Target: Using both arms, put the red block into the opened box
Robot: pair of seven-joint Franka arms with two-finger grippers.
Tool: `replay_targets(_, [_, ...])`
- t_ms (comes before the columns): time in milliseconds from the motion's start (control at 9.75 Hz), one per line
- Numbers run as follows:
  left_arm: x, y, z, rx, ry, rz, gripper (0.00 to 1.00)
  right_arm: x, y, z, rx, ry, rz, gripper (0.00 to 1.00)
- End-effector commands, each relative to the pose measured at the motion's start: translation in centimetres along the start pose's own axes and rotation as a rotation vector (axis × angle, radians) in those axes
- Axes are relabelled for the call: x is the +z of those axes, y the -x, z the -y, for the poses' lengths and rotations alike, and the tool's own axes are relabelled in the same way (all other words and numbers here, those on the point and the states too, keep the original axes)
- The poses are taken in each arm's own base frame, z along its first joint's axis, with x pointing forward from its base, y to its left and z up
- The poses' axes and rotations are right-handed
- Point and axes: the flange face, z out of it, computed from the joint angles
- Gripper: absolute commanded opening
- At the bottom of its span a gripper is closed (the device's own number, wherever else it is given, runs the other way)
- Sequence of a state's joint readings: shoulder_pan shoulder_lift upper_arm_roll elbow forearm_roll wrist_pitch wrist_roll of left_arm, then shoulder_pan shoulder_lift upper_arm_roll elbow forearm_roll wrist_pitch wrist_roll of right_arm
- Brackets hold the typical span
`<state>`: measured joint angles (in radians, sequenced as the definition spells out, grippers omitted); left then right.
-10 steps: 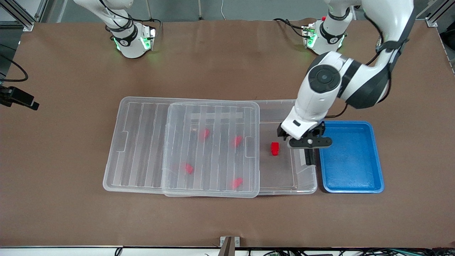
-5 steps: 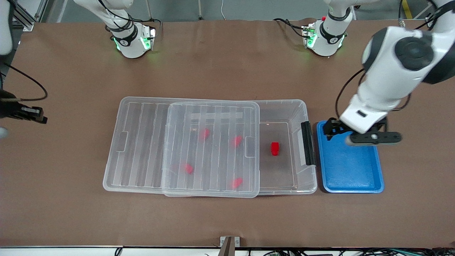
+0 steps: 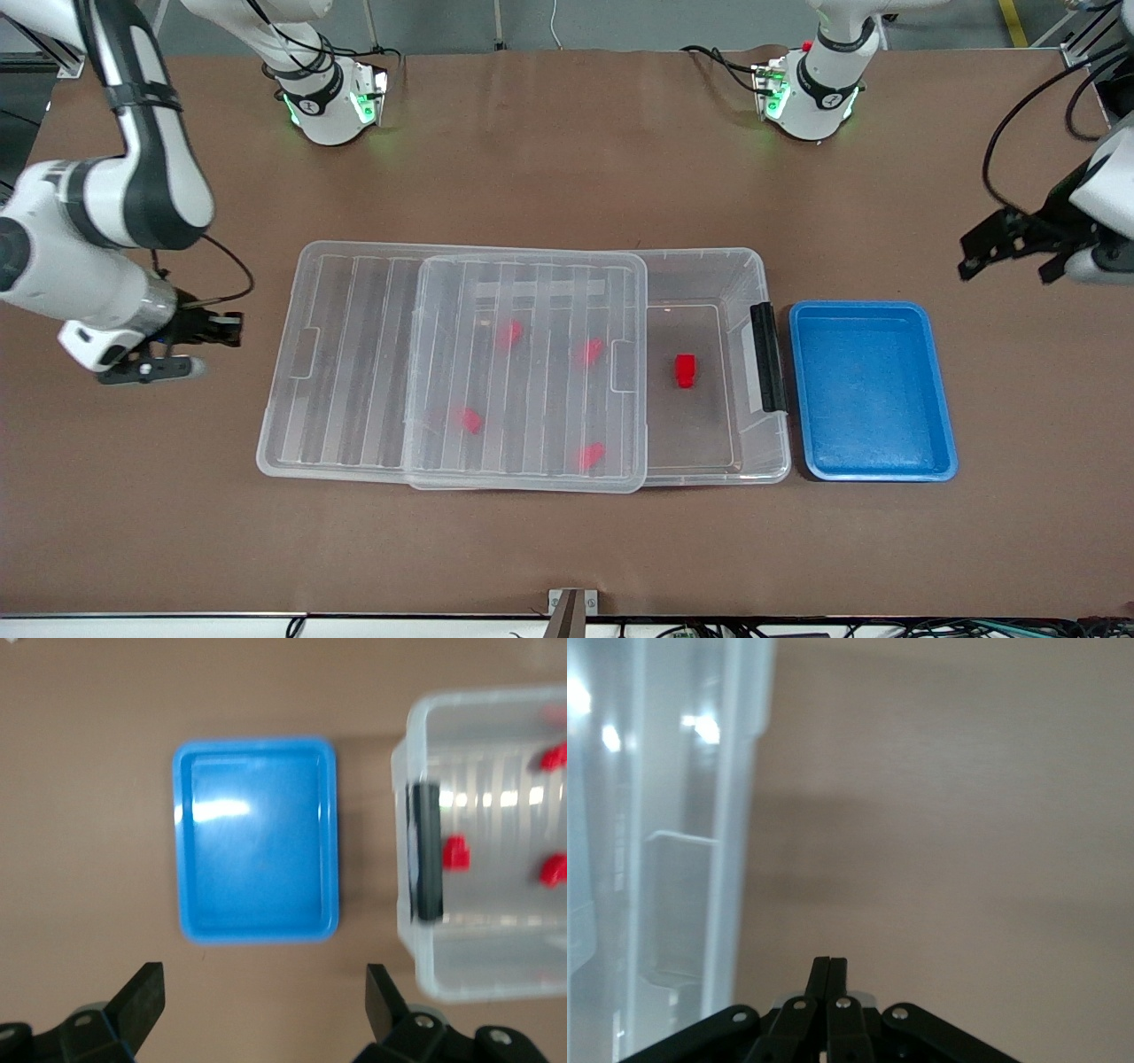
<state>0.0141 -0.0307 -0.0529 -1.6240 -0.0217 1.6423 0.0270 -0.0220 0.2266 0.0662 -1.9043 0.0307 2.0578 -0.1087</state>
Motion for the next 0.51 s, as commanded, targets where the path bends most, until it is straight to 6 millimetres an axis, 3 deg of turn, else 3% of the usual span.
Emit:
replay_targets(0, [0.2,2.1,1.3,-0.004,0.009,0.074,1.00,0.3,0.1,1.6,-0.010,-0.030,-0.020,0.00])
replay_targets(308, [-0.8,1.5,2.2,-0.030,-0.007,0.041,1.00,1.5,0.0,2.1,-0.028,-0.030,-0.012,0.00])
replay_targets(410, [-1.0,0.2,2.2,-0.034,-0.006,0.032,1.00,2.1,0.1,2.2,-0.025,-0.028,-0.024,0.00])
